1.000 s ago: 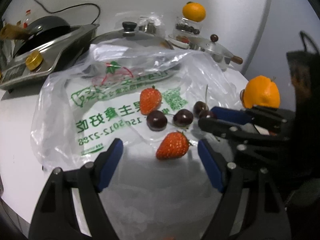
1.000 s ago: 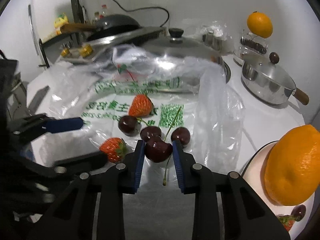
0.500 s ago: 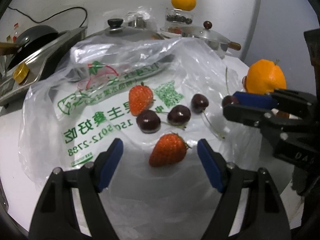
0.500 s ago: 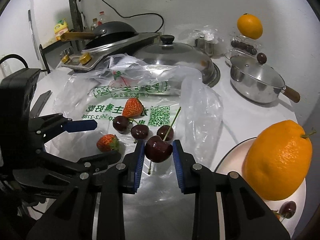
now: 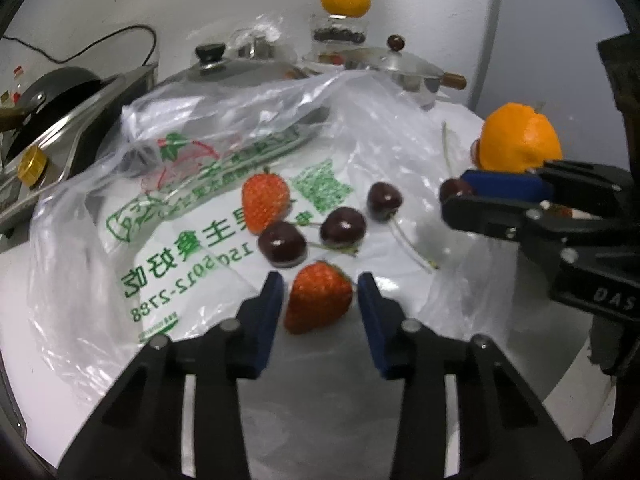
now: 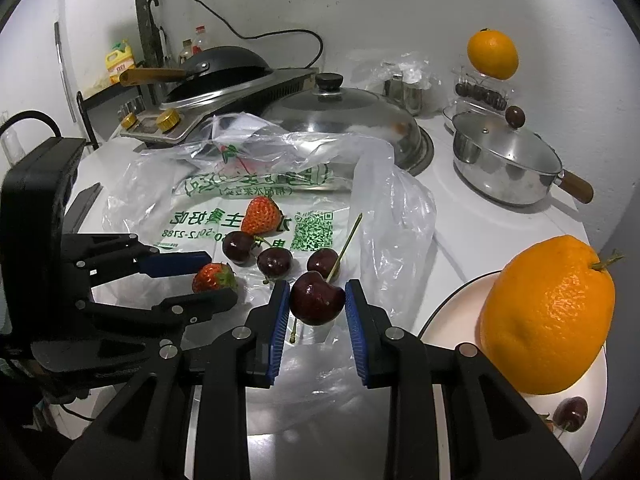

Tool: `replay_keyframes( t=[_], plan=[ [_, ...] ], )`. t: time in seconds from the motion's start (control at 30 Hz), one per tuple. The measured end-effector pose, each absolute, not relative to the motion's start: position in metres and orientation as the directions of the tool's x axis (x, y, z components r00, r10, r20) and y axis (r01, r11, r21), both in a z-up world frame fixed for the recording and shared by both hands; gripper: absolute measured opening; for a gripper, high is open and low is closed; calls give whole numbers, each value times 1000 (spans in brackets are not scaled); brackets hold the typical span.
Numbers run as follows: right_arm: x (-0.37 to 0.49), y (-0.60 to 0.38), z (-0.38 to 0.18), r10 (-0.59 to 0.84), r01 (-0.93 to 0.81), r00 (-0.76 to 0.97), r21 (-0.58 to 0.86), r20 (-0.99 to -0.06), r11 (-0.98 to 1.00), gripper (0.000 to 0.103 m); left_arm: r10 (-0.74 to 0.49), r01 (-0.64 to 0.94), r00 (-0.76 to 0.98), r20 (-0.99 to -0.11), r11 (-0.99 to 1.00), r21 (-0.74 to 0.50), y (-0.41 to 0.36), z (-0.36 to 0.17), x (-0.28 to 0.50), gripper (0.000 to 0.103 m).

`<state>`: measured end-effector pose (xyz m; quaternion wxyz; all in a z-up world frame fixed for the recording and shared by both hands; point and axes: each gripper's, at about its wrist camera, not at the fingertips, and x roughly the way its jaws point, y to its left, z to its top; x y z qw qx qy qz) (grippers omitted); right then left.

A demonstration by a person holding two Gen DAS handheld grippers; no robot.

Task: Organize fruits
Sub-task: 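Lift the cherry with the right tool while the left tool carries the strawberry over the plate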

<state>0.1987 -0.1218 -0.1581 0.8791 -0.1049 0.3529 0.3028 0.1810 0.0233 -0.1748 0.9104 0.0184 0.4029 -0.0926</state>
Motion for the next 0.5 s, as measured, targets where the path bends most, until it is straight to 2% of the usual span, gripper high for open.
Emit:
replay_keyframes(
  t=[0.13, 0.3, 0.5],
  plan=[
    [198, -124, -156, 457, -602, 573, 29, -680, 798, 30, -169, 202, 666, -727, 978, -43, 20, -171, 177, 32],
    [196, -126, -154, 456, -600, 577, 27, -678, 800, 30, -175, 210, 665, -726, 977, -43, 19, -172, 178, 32],
    [194, -126, -155, 456, -599, 575, 30, -679, 800, 30, -169, 208, 644, -746, 977, -42, 22, -175, 183, 38]
  ],
)
